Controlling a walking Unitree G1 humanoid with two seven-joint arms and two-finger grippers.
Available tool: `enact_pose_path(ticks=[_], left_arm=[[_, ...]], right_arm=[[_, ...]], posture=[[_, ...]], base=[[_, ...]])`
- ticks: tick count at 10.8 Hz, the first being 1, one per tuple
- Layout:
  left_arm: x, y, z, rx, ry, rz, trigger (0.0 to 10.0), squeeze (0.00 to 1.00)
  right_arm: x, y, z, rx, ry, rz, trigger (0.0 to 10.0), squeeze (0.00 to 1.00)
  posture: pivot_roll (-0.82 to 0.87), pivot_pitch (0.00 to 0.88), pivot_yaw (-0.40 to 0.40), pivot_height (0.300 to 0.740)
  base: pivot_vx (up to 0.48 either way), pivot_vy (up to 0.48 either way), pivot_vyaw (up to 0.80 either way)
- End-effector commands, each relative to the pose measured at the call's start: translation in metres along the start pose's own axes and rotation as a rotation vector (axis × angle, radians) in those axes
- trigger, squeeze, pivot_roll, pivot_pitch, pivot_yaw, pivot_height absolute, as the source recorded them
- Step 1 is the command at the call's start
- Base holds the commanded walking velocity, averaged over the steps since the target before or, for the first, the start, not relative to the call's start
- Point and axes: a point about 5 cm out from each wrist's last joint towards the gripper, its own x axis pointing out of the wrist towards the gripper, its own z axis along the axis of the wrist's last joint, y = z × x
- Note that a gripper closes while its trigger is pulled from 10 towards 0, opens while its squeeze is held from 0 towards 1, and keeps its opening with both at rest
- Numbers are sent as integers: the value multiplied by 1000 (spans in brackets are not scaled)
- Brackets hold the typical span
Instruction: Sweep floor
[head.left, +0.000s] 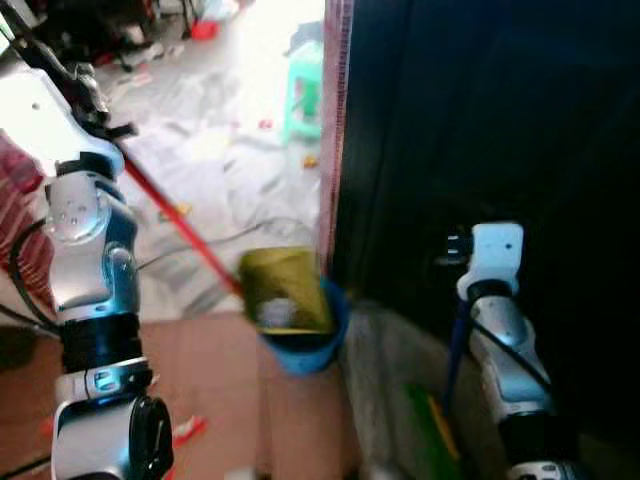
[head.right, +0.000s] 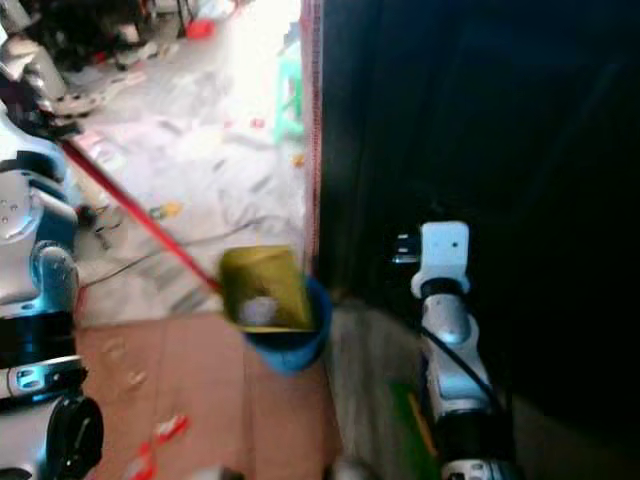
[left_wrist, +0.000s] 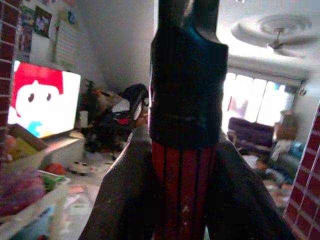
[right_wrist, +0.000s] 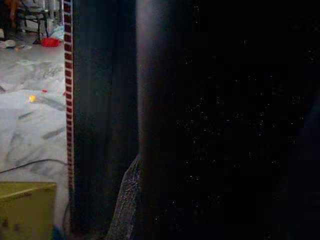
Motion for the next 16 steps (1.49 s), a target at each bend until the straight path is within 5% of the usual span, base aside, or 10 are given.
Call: enact_pose_path(ticks=[1,5,11,13,16], left_arm=[[6,-2,21,20,-107,0,10000,0],[0,-24,18,119,-153,-121,10000,0],[-42,-89,-4,289,-253,-555,10000,0],[-38,-92,8,236,-272,-504,10000,0],[-8,-74,59,200,-404,-277,10000,0]], right_arm=[[4,5,12,5,-48,18,10000,0],[4,5,11,2,-41,21,10000,0],[4,4,10,-1,-39,12,10000,0],[4,5,11,1,-41,14,10000,0],[6,10,10,7,-40,27,10000,0]], posture=[[-97,12,13,740],[-100,25,11,740],[-103,21,14,740],[-101,18,14,740],[-84,5,9,740]], base=[[401,0,0],[0,0,0],[0,0,0],[0,0,0],[0,0,0]])
